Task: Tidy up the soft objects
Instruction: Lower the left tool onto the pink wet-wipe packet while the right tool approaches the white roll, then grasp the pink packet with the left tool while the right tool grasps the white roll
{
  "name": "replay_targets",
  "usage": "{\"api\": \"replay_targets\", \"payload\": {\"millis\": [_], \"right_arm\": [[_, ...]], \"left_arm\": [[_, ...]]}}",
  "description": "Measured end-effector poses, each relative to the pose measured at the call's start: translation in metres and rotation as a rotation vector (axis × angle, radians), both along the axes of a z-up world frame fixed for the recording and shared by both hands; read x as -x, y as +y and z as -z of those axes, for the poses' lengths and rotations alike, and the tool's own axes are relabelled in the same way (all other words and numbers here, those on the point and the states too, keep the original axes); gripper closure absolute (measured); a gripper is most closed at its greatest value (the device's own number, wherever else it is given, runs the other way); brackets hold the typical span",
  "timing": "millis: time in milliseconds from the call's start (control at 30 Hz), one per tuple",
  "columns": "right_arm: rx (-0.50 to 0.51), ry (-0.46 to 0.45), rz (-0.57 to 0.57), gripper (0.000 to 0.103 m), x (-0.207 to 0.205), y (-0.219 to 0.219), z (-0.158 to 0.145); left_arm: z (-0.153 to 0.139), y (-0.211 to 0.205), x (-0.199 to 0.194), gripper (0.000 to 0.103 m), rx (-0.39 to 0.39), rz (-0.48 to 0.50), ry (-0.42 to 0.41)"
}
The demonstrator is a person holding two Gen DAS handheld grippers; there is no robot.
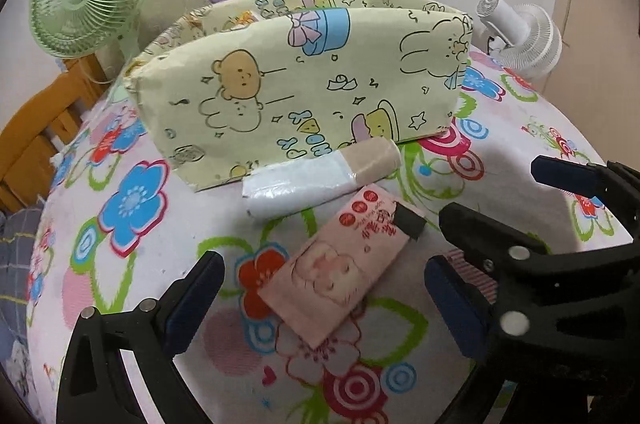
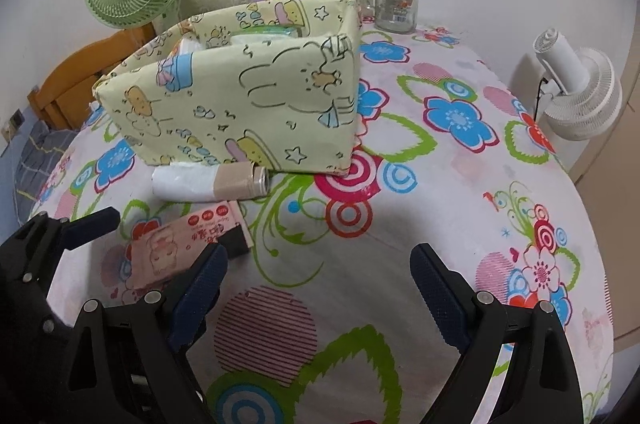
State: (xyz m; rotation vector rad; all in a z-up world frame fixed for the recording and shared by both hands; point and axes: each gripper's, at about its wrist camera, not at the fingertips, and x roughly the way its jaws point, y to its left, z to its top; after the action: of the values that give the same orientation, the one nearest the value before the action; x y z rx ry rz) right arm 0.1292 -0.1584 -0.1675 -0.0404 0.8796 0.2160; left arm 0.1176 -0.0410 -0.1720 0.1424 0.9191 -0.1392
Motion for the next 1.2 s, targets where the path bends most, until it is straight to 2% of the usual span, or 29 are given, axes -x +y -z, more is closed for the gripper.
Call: {"api": "replay_targets", "payload": {"millis": [167,300,467,533,633,1200], "right_arm": [[-0.002,0.001,0.02,0.009,-0.002,-0.001,-0.002],[0.007,0.01,0.032,0.009,-0.004,0.0,-0.001],[0.013,0.017,0.034,0.009,-0.006,0.002,0.0],[0.018,0.018,0.03,0.009,-0.007,0.004,0.0],[0.021,0.016,0.023,0.009,-0.006,0.006,-0.001],[0.027,-0.007,-0.051,0.009,0.011,0.039,-0.007]], "left_arm": [[0.001,0.001,-0.011,0.002,-0.018,0.039,-0.002],[0.004,0.002,-0.013,0.008,0.014,0.08,0.024],[0.003,0.002,-0.011,0.027,0.053,0.123,0.035],[0.002,0.001,-0.008,0.049,0.063,0.137,0.035],[0.0,0.001,-0.003,0.058,0.073,0.147,0.035],[-0.003,0.035,0.027,0.061,0.095,0.069,0.019]]}}
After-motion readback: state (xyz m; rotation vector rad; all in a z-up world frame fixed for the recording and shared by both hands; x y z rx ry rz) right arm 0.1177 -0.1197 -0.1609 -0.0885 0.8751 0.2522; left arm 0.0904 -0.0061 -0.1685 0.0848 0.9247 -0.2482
